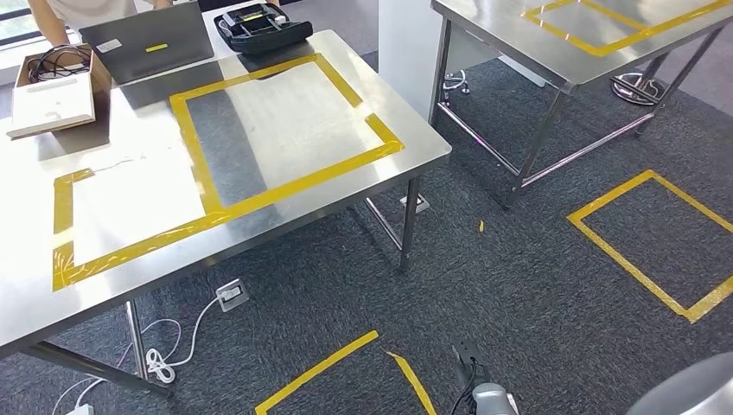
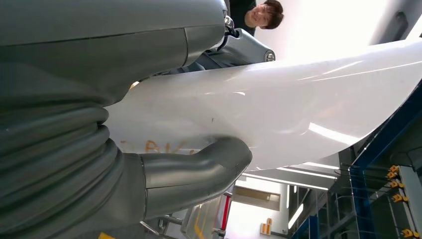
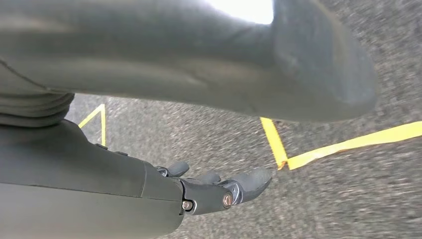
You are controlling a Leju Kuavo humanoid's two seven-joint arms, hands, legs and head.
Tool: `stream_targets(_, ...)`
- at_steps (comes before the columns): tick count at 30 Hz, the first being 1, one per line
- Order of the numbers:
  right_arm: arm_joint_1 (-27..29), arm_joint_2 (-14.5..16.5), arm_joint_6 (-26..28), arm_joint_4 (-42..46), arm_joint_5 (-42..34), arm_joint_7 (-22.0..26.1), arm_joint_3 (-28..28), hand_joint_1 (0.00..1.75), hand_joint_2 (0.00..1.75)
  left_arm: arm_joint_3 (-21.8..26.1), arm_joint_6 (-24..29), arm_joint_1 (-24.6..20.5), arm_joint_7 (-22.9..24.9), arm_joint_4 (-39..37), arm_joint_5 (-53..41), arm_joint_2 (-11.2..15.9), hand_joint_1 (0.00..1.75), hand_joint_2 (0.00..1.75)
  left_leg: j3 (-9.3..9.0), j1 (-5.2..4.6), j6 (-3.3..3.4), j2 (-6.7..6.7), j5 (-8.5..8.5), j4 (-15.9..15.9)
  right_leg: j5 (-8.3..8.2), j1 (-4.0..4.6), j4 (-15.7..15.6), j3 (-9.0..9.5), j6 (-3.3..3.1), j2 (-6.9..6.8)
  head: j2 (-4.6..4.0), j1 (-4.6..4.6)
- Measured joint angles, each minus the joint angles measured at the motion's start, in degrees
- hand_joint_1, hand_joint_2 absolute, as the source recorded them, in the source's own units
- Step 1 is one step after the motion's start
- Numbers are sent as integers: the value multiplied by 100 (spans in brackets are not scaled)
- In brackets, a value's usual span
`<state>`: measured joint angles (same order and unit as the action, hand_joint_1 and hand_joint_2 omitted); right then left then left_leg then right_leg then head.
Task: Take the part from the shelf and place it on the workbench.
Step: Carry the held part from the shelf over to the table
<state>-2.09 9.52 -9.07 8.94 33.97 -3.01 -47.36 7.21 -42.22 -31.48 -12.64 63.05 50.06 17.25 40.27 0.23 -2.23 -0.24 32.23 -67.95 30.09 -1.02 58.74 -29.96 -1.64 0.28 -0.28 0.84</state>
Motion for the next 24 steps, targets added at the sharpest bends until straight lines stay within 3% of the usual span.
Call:
stream_targets(2,1,1,0,-1,11,1,1,0,0,1,2,4,5,-12,-2,3,175,175,-77,-18,58,30,-716,671,152,11,5,161,52,5,0,-19)
stream_targets(3,0,1,1,-2,19,1,0,0,0,2,3,10,12,-12,-4,6,175,175,-104,-32,99,38,-944,855,216,15,-16,207,92,6,0,-28)
stream_targets(4,-3,0,1,-2,26,2,-1,0,0,4,3,14,15,-12,-5,10,175,175,-121,-44,145,40,-1022,937,243,22,-17,256,134,6,0,-36)
stream_targets(6,-14,-4,2,-1,34,5,-2,0,0,6,3,18,21,8,-5,21,175,175,-227,-44,232,20,-977,968,256,20,-16,319,205,1,0,-22)
stream_targets(8,-38,-8,1,0,35,13,-2,0,0,6,2,8,20,23,-4,25,175,175,-364,-32,305,7,-918,1007,250,19,334,162,237,-3,0,-3)
stream_targets(10,-56,-10,0,0,38,14,-1,0,0,4,1,8,25,27,-4,13,175,175,-477,-37,358,-3,-819,1018,388,21,986,-320,256,-4,0,13)
stream_targets(11,-54,-13,0,0,39,12,-1,0,0,3,1,15,28,23,-5,2,175,175,-532,-43,369,-9,-760,1018,538,23,1243,-575,266,-4,0,24)
stream_targets(13,-37,-16,0,0,41,9,-2,0,0,2,1,29,36,9,-8,-17,175,175,-685,-54,372,-29,-622,1017,779,32,1353,-909,272,-4,0,33)
stream_targets(14,-31,-17,0,0,41,8,-2,0,0,2,1,31,38,3,-11,-24,175,175,-781,-59,365,-37,-547,1016,729,39,1190,-963,258,-4,0,39)
stream_targets(15,-27,-17,0,0,40,8,-2,0,0,2,1,30,41,-1,-14,-32,175,175,-885,-64,353,-41,-465,1015,486,50,901,-961,232,-4,0,41)
stream_targets(17,-12,-20,0,0,39,5,-2,0,0,0,2,25,48,-16,-27,-62,175,175,-1041,-80,318,-54,-307,1004,-255,81,298,-898,156,2,0,35)
stream_targets(18,-4,-21,1,0,38,-4,-2,0,0,-3,2,19,55,-25,-41,-80,175,175,-1092,-88,291,-66,-239,998,-530,101,118,-862,126,4,0,26)
stream_targets(19,-2,-23,2,0,38,-15,-2,0,0,-6,2,13,62,-33,-56,-93,175,175,-1131,-92,260,-80,-198,987,-657,113,41,-840,95,11,0,19)
stream_targets(22,-37,-23,5,0,34,-44,-2,0,0,-10,-4,-34,65,-37,-79,-96,175,175,-1126,-89,165,-80,-205,832,-618,100,-20,-704,4,13,0,17)
stream_targets(24,-52,-23,7,0,31,-50,-4,0,0,-11,-12,-65,62,-50,-90,-96,175,175,-833,-70,107,-48,-195,344,-551,74,-47,-574,-49,14,0,12)
